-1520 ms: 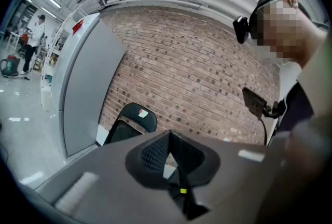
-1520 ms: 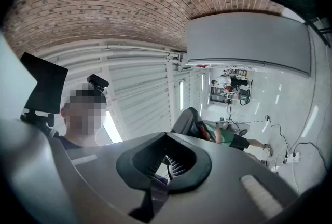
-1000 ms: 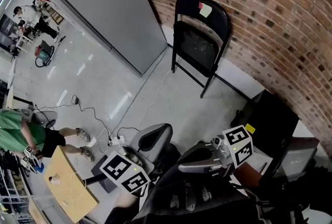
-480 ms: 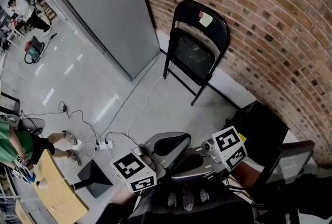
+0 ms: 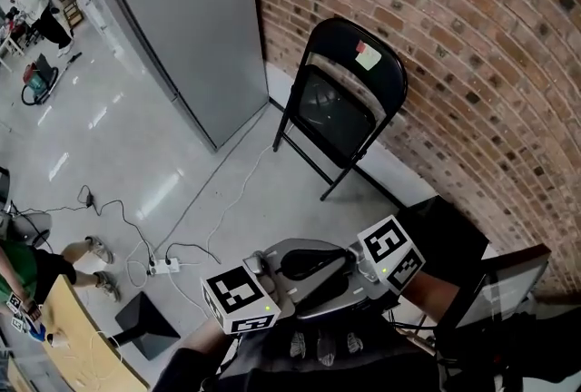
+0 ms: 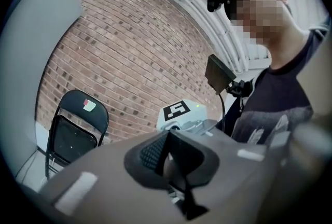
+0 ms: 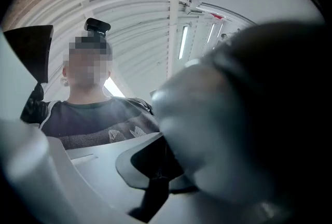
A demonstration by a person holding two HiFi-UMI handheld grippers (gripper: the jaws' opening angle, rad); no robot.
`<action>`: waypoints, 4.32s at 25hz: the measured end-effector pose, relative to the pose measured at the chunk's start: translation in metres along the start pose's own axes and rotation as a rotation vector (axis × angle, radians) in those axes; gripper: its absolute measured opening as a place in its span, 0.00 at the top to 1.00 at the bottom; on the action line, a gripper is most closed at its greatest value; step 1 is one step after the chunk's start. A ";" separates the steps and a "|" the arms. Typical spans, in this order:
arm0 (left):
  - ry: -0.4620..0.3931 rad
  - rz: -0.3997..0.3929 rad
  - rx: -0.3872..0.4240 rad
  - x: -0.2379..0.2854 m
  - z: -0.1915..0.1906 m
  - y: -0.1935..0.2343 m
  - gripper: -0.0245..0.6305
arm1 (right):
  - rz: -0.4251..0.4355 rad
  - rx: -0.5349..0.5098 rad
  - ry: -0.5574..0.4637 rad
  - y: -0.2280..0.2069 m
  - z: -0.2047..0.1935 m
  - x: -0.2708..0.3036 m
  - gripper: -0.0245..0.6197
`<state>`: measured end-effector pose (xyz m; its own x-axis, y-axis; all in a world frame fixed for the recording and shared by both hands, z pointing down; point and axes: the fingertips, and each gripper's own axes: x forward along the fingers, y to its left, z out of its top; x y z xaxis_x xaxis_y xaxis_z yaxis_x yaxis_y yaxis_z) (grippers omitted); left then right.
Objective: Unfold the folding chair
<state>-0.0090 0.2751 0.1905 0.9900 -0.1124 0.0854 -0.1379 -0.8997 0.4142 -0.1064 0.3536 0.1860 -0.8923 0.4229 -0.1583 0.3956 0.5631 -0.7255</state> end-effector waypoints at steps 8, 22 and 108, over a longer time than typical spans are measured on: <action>-0.011 -0.078 -0.028 -0.017 0.005 0.025 0.98 | -0.071 0.027 -0.036 -0.031 0.022 0.009 0.96; -0.042 -0.049 0.004 -0.015 0.017 0.048 0.97 | -0.083 -0.029 0.005 -0.045 0.036 -0.003 0.96; -0.011 0.469 -0.192 0.165 0.075 0.290 0.96 | -0.267 0.041 -0.320 -0.141 0.155 -0.325 0.96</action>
<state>0.1171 -0.0362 0.2571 0.8206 -0.4909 0.2928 -0.5694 -0.6576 0.4933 0.0940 0.0265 0.2362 -0.9874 0.0200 -0.1568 0.1382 0.5915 -0.7944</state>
